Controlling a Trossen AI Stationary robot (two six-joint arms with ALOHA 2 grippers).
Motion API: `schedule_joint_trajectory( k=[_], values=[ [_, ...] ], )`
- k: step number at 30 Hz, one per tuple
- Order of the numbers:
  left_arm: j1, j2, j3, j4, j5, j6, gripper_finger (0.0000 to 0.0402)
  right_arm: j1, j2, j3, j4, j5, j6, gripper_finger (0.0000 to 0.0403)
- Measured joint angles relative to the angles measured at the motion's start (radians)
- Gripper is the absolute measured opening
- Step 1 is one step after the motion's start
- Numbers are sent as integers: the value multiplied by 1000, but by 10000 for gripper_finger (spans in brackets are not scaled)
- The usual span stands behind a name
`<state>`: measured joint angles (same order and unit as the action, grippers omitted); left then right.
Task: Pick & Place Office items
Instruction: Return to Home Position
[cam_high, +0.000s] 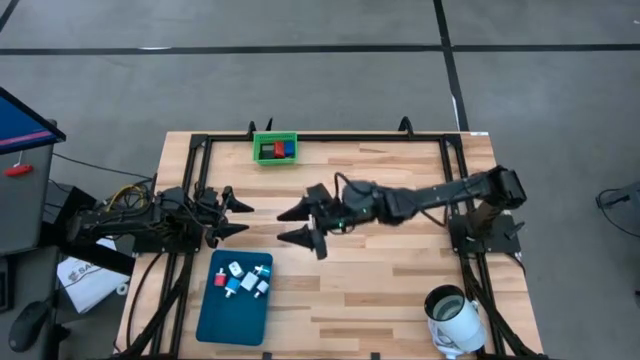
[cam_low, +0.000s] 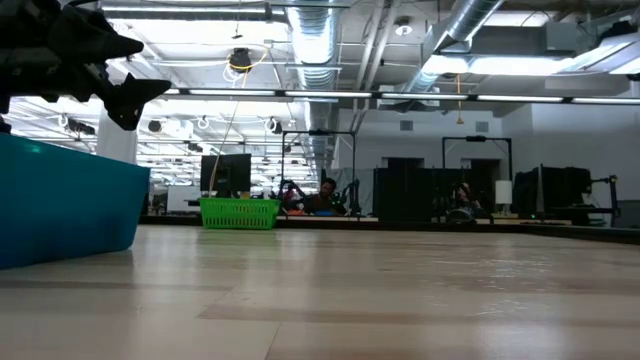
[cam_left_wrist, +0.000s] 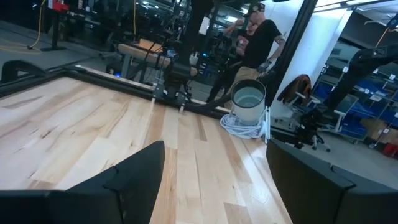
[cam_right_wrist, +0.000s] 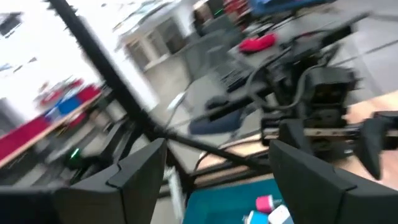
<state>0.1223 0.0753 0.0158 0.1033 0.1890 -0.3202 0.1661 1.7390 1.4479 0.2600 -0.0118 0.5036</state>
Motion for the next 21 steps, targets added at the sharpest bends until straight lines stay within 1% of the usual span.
schedule_joint_trajectory(
  k=[4, 8, 10, 12, 16, 18, 21],
  values=[
    [0, 0, 1, 1, 0, 0, 278, -67, 0, 0, -37, -215, -47, 276],
    [0, 0, 1, 1, -1, 0, 278, -87, 0, 0, -72, -333, -76, 276],
    [0, 0, 1, 1, -1, 0, 278, -84, -34, -38, -64, -375, -83, 276],
    [0, 0, 1, 3, -1, 0, 278, -74, -101, -103, -13, -356, -115, 276],
    [0, 3, 3, 11, -1, 0, 278, -43, -292, -340, 118, -196, -201, 276],
    [0, 6, 3, 11, -1, 0, 278, -41, -384, -478, 153, -137, -221, 276],
    [0, 6, 3, 10, -1, 0, 278, -52, -535, -676, 204, -124, -204, 276]
  ],
)
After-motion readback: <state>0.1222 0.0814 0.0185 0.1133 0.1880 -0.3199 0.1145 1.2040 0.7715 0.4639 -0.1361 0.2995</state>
